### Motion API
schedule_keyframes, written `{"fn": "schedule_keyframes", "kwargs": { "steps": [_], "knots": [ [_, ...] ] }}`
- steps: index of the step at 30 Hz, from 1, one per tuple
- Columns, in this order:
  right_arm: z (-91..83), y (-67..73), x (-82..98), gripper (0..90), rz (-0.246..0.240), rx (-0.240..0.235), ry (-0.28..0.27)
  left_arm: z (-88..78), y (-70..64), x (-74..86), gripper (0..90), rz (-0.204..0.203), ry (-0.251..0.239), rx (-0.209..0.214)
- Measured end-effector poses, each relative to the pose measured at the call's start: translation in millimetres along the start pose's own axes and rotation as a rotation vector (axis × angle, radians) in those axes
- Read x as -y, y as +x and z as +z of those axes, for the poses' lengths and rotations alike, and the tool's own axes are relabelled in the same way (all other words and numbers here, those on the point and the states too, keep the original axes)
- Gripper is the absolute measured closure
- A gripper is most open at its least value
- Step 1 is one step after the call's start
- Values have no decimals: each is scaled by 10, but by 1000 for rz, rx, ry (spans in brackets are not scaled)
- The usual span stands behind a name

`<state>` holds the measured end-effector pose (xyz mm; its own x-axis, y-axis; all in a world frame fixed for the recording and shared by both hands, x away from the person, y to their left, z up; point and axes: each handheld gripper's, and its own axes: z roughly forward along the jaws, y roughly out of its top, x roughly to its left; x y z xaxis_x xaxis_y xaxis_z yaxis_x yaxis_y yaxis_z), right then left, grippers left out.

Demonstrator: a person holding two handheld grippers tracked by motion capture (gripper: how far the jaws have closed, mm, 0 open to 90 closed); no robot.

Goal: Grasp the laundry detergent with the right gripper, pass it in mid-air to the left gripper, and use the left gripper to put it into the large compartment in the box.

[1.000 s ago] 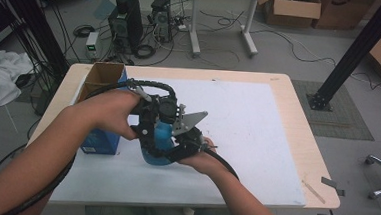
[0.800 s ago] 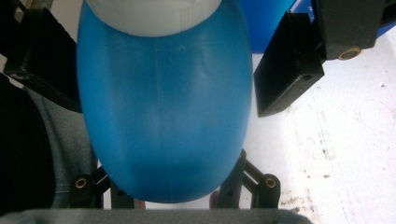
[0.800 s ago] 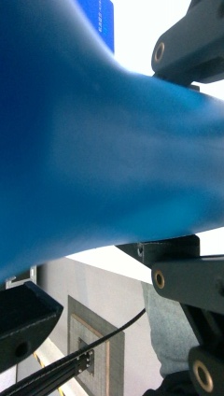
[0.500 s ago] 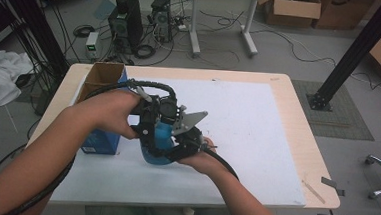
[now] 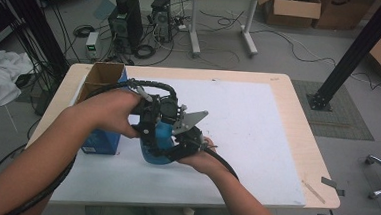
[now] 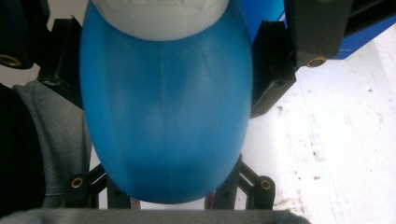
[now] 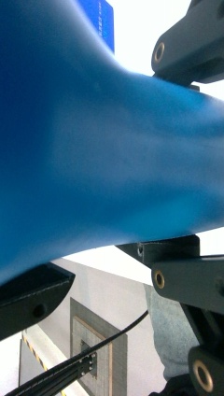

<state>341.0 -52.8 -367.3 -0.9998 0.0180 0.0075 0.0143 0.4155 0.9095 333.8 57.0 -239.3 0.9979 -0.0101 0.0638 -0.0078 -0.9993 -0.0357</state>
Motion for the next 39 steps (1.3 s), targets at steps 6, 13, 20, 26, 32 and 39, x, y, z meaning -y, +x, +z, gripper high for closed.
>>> {"fn": "schedule_keyframes", "kwargs": {
  "steps": [6, 13, 20, 26, 32, 39],
  "knots": [
    [12, -2, 3, 452, 10, -5, 2, 9, 0, 5, 342, -1, 11, 4],
    [22, -13, 11, 452, 0, 5, 8, 29, 4, 0, 353, -3, 12, -4],
    [29, 2, 19, 453, 16, 3, 15, 46, 0, -8, 383, -3, 22, -9],
    [17, 10, 14, 447, 5, 2, 1, 17, -23, -31, 391, -23, 31, -18],
    [-23, 13, 7, 430, -28, 22, -30, -46, -57, -71, 394, -15, 51, -45],
    [-78, 1, 11, 341, -15, 14, -51, -70, -34, -79, 394, -24, 62, -38]
  ]
}}
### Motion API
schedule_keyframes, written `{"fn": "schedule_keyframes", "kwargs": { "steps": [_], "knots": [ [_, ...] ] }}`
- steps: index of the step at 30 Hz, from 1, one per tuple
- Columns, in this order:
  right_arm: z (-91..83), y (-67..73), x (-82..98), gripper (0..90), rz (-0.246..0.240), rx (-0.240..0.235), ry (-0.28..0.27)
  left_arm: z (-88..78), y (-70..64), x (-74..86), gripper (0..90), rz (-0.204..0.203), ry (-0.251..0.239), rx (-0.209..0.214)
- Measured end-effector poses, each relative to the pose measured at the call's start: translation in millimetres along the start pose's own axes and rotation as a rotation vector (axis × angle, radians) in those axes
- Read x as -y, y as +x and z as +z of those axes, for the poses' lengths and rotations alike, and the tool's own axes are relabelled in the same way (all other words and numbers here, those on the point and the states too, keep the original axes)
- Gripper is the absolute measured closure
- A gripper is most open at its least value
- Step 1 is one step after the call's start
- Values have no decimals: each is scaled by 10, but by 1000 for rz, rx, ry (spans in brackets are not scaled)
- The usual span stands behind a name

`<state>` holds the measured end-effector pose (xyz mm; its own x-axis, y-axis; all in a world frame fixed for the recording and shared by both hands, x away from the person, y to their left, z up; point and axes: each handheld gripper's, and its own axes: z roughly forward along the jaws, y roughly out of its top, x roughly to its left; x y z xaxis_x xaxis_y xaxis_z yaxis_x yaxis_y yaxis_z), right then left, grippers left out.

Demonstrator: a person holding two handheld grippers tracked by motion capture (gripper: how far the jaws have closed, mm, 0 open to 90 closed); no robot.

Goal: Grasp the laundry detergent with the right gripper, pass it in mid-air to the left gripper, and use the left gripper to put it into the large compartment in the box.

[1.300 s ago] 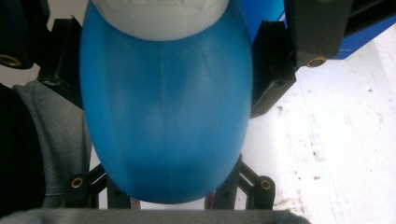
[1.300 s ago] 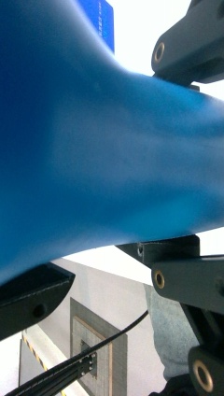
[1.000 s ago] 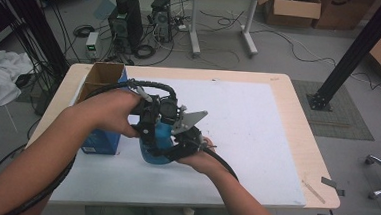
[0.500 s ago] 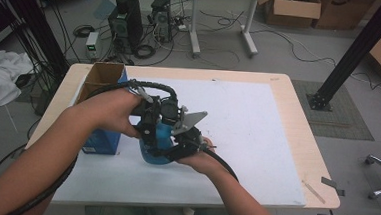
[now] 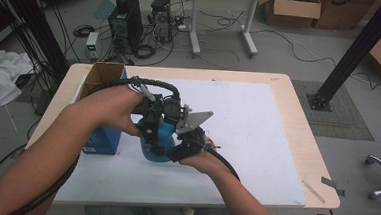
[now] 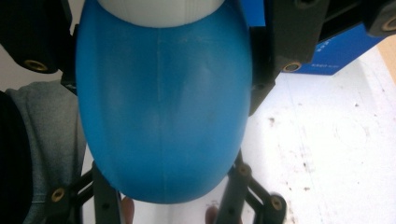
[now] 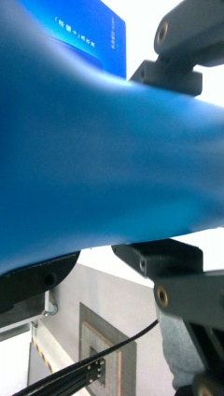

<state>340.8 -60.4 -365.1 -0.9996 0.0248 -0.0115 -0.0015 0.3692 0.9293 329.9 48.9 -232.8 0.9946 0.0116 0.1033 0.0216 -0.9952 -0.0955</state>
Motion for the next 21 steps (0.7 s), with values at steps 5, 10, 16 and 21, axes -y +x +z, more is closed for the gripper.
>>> {"fn": "schedule_keyframes", "kwargs": {
  "steps": [5, 10, 16, 21],
  "knots": [
    [-87, -10, 3, 298, 6, 0, -2, -16, 39, 24, 394, -17, 6, 0],
    [-207, -34, -16, 248, 9, 10, 34, -61, 72, 79, 393, -34, -11, -1],
    [-417, -85, -75, 183, 20, 21, 104, -135, 119, 164, 393, -62, -1, 7],
    [-598, -113, -178, 150, 15, 34, 154, -220, 159, 225, 393, -93, 8, 25]
  ]
}}
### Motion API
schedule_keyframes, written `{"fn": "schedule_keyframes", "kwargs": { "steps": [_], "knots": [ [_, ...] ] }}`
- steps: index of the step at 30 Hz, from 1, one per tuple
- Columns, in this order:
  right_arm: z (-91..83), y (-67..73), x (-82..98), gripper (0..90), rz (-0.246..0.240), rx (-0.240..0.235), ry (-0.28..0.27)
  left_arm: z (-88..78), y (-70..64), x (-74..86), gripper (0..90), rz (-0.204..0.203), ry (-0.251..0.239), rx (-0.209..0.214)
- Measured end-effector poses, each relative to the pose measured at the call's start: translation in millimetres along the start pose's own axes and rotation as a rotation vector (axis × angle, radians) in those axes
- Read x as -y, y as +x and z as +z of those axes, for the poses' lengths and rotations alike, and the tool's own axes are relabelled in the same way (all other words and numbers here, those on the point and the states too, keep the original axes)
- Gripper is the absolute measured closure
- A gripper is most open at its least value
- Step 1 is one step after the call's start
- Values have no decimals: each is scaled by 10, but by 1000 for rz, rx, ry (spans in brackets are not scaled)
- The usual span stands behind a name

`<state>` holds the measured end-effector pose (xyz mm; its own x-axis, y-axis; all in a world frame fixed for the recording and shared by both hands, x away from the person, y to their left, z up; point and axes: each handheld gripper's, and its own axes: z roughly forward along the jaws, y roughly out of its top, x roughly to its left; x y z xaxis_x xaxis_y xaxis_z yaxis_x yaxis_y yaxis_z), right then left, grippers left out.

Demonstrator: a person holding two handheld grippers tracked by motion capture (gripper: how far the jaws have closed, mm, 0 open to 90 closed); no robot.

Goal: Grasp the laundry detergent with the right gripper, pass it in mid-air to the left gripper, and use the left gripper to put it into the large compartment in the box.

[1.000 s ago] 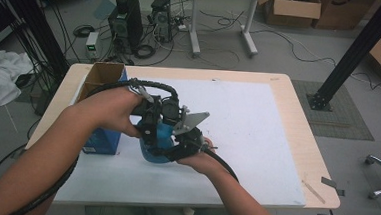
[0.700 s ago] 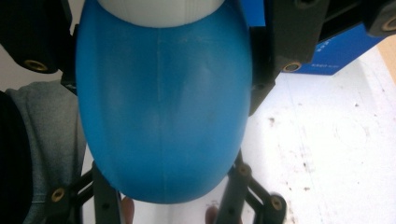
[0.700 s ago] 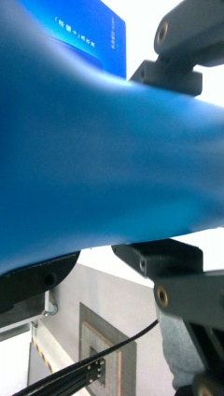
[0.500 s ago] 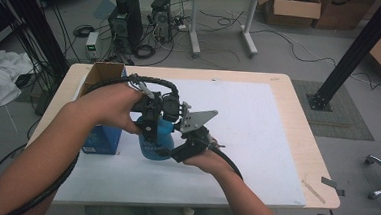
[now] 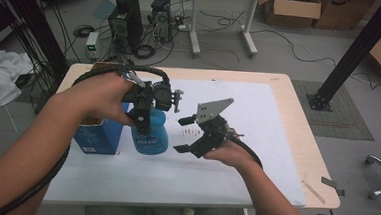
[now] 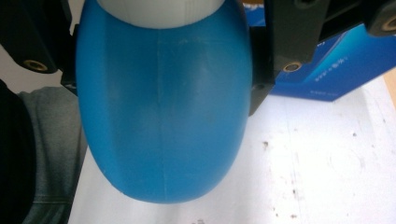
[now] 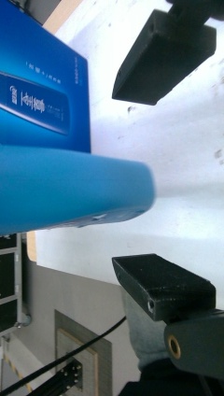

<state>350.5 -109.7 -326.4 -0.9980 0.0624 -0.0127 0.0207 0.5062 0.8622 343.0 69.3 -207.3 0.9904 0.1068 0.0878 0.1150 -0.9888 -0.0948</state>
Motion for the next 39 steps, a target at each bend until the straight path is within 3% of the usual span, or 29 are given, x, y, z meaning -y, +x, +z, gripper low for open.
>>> {"fn": "schedule_keyframes", "kwargs": {
  "steps": [6, 9, 14, 16, 17, 18, 23, 26, 29, 34, 39],
  "knots": [
    [-238, -60, -121, 87, -3, -5, 97, -164, 57, 70, 392, -51, 10, 17],
    [-325, -82, -169, 61, -19, -5, 176, -266, 115, 130, 392, -104, 15, 33],
    [-396, -119, -230, 21, -39, -14, 319, -422, 248, 269, 391, -230, 1, 79],
    [-407, -138, -245, 12, -46, -15, 375, -494, 306, 335, 391, -302, -1, 93],
    [-419, -141, -252, 5, -57, -4, 394, -536, 339, 375, 391, -361, -3, 104],
    [-435, -145, -260, 3, -58, -2, 400, -582, 371, 422, 391, -419, -19, 109],
    [-469, -159, -299, 0, -79, -9, 458, -820, 527, 683, 391, -630, -46, 98],
    [-459, -158, -316, 0, -98, -15, 509, -936, 587, 822, 391, -737, -40, 98],
    [-465, -157, -322, 0, -104, -11, 521, -1019, 633, 961, 392, -827, -45, 107],
    [-465, -167, -287, 0, -105, -15, 535, -1091, 703, 1188, 393, -958, -51, 147],
    [-464, -183, -236, 0, -96, -16, 560, -1107, 790, 1411, 393, -1125, -33, 216]
  ]
}}
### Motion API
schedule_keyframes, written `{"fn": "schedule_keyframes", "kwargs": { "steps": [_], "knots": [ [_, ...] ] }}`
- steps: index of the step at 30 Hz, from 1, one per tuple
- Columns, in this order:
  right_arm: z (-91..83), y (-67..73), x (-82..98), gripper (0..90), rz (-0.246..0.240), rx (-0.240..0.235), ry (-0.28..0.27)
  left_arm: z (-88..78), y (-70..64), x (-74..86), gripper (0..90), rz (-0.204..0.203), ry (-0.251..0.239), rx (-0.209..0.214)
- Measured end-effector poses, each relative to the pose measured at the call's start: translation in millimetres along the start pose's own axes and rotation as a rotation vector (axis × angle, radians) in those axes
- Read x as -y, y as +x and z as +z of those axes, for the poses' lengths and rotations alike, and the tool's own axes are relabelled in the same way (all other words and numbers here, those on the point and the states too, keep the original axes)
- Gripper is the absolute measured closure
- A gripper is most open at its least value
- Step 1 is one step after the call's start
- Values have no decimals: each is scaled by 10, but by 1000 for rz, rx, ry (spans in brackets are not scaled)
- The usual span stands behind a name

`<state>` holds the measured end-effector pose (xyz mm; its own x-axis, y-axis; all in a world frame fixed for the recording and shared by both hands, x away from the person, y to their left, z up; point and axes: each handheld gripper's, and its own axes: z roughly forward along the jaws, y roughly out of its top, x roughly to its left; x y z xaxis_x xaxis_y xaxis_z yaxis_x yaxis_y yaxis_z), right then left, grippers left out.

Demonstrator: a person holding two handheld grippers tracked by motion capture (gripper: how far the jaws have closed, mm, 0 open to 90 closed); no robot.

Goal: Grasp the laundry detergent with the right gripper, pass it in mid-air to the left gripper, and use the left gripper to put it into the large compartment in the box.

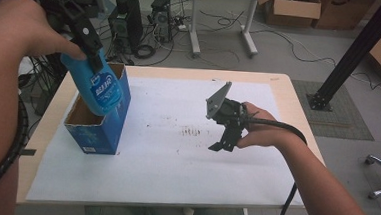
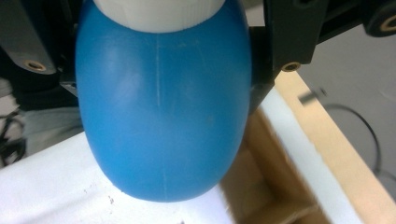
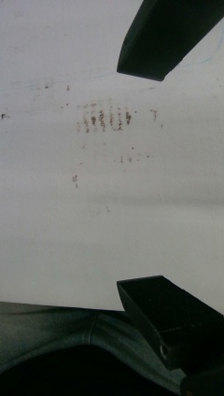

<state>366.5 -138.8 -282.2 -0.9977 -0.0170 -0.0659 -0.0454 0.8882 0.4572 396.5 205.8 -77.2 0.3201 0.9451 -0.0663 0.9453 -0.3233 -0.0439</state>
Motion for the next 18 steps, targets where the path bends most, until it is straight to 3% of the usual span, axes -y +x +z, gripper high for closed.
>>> {"fn": "schedule_keyframes", "kwargs": {
  "steps": [1, 2, 4, 5, 6, 9, 12, 18],
  "knots": [
    [5, -3, 6, 0, 1, -2, 4, -4, 71, 0, 393, -47, 16, 10],
    [5, -3, 6, 0, 1, -2, 4, -4, 71, 0, 393, -47, 16, 10],
    [22, -6, 15, 0, -2, -3, 13, 0, 177, -4, 393, -119, 39, 3],
    [27, -4, 17, 0, -2, -3, 17, 0, 177, -4, 393, -119, 39, 3],
    [34, -4, 20, 0, -2, -6, 19, 10, 246, -8, 393, -182, 42, 14],
    [57, 0, 34, 0, -1, -12, 33, 6, 344, -18, 393, -248, 38, 17],
    [76, 2, 58, 0, 0, -18, 49, -2, 412, -33, 393, -283, 25, 10],
    [88, 1, 117, 0, 14, -24, 59, 81, 500, -88, 392, -304, 21, 11]
  ]
}}
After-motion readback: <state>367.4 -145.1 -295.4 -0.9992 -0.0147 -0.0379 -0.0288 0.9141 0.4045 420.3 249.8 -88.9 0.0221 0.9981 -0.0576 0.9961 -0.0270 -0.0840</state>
